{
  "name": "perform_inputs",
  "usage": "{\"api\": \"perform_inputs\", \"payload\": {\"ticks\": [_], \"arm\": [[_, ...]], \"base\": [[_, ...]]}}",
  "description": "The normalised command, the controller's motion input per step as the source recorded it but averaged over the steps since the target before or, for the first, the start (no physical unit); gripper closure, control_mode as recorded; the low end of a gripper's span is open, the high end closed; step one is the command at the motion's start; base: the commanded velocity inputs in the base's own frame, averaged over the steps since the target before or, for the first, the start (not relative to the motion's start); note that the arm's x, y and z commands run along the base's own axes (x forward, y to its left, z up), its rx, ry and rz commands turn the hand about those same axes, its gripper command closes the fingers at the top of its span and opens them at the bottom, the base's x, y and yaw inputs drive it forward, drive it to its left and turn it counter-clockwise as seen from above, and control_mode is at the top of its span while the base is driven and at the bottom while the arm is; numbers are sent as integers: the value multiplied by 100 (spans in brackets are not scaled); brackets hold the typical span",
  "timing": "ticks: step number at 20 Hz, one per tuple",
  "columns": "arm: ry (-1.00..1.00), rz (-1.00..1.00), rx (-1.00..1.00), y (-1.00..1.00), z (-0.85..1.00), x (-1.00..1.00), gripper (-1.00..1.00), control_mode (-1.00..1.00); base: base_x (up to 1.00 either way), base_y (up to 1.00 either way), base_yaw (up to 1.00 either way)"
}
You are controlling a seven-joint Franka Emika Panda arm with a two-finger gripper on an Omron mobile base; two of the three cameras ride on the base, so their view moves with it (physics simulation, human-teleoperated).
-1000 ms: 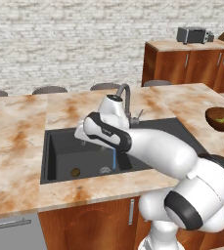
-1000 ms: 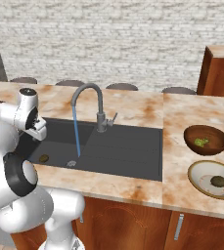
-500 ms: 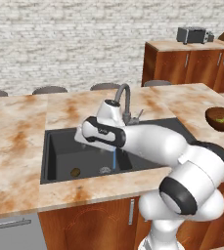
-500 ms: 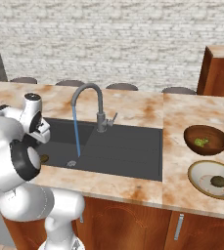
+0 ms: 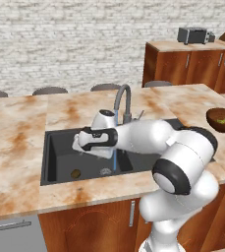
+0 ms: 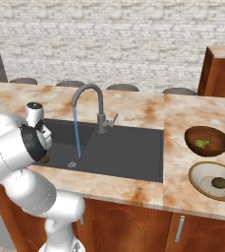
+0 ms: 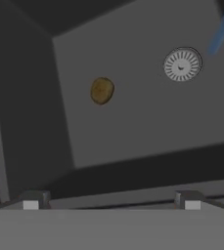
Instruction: Pick the kiwis from the sink and place them in one bowl. Place the broccoli in the other bowl. Then turn off the sink faucet.
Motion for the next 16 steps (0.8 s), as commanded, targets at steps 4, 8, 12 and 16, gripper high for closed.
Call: {"api": "perform_inputs", "payload": {"ticks": [4, 8, 12, 16], "arm": [[4, 0, 0, 3, -28, 13, -100, -100], [5, 0, 0, 0, -28, 10, -100, -100], [2, 0, 0, 0, -34, 1, -100, -100], [2, 0, 0, 0, -32, 4, -100, -100]], "base": [[0, 0, 0], [0, 0, 0], [0, 0, 0], [0, 0, 0]]}}
